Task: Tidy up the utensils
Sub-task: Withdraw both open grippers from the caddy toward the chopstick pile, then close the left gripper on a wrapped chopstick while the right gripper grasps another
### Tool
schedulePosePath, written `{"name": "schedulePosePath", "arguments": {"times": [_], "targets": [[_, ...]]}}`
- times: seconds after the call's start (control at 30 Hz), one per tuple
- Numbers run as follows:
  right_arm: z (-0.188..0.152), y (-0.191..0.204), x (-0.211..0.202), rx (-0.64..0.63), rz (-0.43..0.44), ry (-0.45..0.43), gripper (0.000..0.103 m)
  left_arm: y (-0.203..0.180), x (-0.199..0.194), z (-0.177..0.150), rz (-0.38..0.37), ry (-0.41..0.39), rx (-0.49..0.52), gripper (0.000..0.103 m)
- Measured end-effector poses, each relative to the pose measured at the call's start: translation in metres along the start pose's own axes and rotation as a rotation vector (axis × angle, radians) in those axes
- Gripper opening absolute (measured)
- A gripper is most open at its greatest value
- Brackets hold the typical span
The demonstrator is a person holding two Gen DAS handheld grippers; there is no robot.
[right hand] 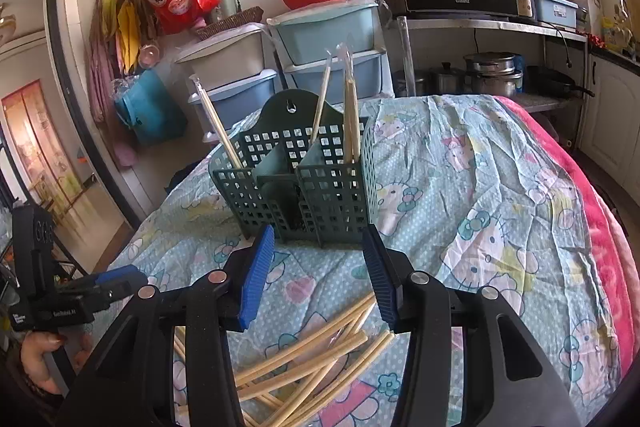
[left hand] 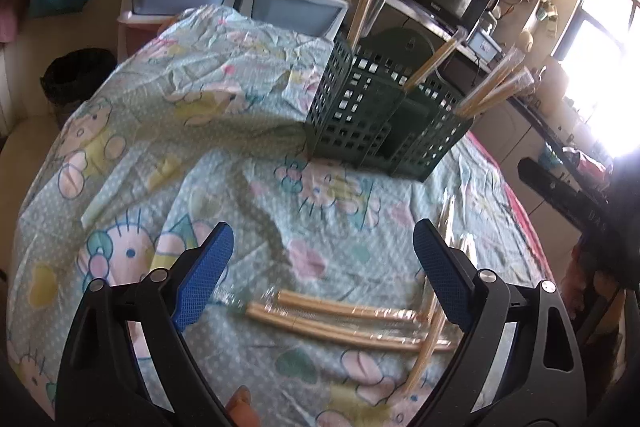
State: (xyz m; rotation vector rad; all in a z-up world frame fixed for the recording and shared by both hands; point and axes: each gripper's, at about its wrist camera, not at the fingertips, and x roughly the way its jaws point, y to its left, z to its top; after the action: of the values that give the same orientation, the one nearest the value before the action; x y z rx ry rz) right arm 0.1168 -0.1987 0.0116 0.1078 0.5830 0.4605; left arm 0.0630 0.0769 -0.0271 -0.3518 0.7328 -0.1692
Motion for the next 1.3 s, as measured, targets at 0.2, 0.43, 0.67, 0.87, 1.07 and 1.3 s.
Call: {"name": "schedulePosePath", "arguments": {"times": [0.2, 0.43, 0.67, 0.87, 1.07, 1.3], "targets": [[-0.004, -0.004, 0.003, 0.01, -0.006, 0.014, 0.044, 0.012, 0.001, -0.012, 0.023, 0.035, -0.027, 0.083], [-0.007, -0.012, 0.008, 0.027, -0.024, 0.027, 0.044, 0.032, 0.002, -0.025, 0.046, 0.058, -0.076, 0.076], [-0.01, -0.018, 0.013, 0.044, -0.036, 0.037, 0.044, 0.057, 0.006, -0.028, -0.023, 0.074, -0.21, 0.049], [-0.012, -0.028, 0.021, 0.063, -0.068, 0.054, 0.044, 0.062, 0.015, -0.028, -0.049, 0.083, -0.254, 0.033], [-0.016, -0.051, 0.042, 0.112, -0.105, 0.115, 0.044, 0.064, 0.02, -0.03, -0.052, 0.087, -0.262, 0.025], [-0.022, -0.078, 0.081, 0.208, -0.08, 0.222, 0.044, 0.074, 0.022, -0.03, -0.048, 0.092, -0.283, 0.007]]}}
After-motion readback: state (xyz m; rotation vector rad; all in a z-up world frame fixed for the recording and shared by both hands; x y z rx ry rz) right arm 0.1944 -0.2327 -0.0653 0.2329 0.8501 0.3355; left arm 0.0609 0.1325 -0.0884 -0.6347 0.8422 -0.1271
